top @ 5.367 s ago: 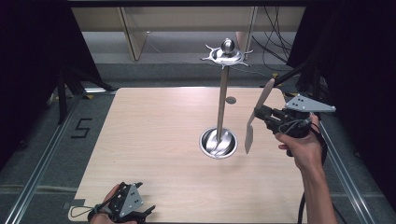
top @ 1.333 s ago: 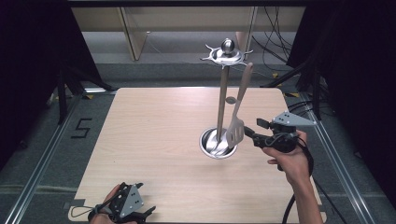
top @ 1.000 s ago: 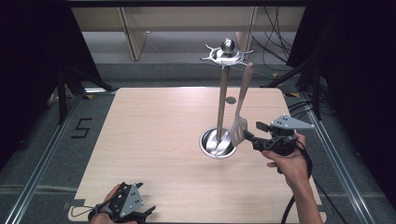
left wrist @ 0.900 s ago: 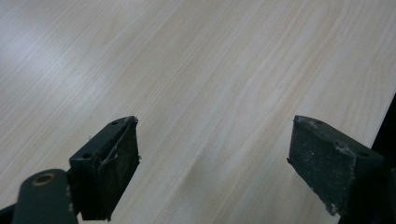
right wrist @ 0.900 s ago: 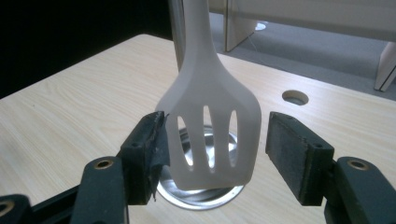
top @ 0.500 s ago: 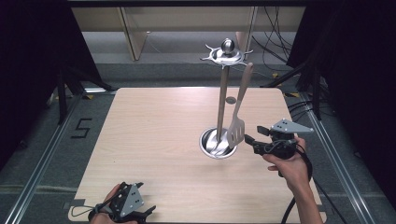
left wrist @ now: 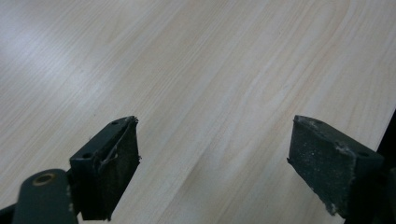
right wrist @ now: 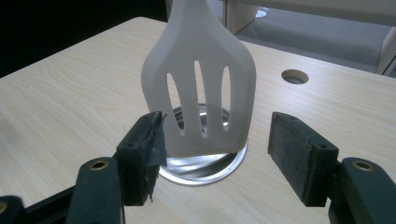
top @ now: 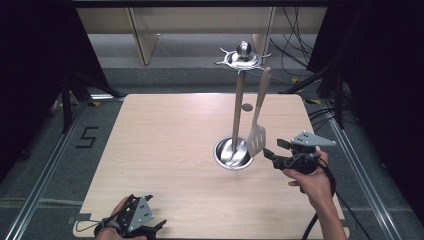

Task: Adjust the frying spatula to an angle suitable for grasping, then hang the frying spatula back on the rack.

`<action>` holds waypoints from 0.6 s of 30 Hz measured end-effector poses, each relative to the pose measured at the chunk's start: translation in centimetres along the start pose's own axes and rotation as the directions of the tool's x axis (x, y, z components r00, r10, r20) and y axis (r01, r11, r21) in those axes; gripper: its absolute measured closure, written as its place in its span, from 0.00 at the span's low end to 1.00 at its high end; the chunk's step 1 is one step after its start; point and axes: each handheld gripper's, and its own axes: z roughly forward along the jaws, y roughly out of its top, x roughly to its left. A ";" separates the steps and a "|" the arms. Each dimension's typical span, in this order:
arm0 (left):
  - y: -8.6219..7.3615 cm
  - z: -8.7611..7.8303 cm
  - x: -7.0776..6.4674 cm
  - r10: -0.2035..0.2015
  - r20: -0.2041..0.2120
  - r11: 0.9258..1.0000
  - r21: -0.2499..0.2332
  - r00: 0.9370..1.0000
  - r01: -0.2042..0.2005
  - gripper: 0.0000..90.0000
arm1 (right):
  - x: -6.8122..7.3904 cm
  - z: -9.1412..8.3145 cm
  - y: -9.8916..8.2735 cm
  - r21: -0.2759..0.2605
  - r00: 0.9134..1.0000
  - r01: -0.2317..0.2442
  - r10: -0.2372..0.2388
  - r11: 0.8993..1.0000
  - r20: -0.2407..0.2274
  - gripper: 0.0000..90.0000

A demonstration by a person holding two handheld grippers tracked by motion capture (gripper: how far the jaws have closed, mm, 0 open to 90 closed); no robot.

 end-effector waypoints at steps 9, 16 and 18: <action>0.0 -0.1 -0.1 0.007 -0.003 1.000 -0.003 1.000 -0.007 0.17 | -0.5 -0.2 -1.2 0.008 1.000 -0.016 0.016 1.000 -0.010 0.40; 0.0 -0.1 -0.1 0.008 -0.004 1.000 -0.002 1.000 -0.008 0.17 | -0.8 -0.5 -2.1 0.021 1.000 0.008 -0.008 1.000 0.006 0.40; 0.0 -0.1 -0.1 0.009 -0.005 1.000 -0.001 1.000 -0.009 0.17 | -0.9 -0.6 -2.2 0.021 1.000 0.019 -0.019 1.000 0.002 0.40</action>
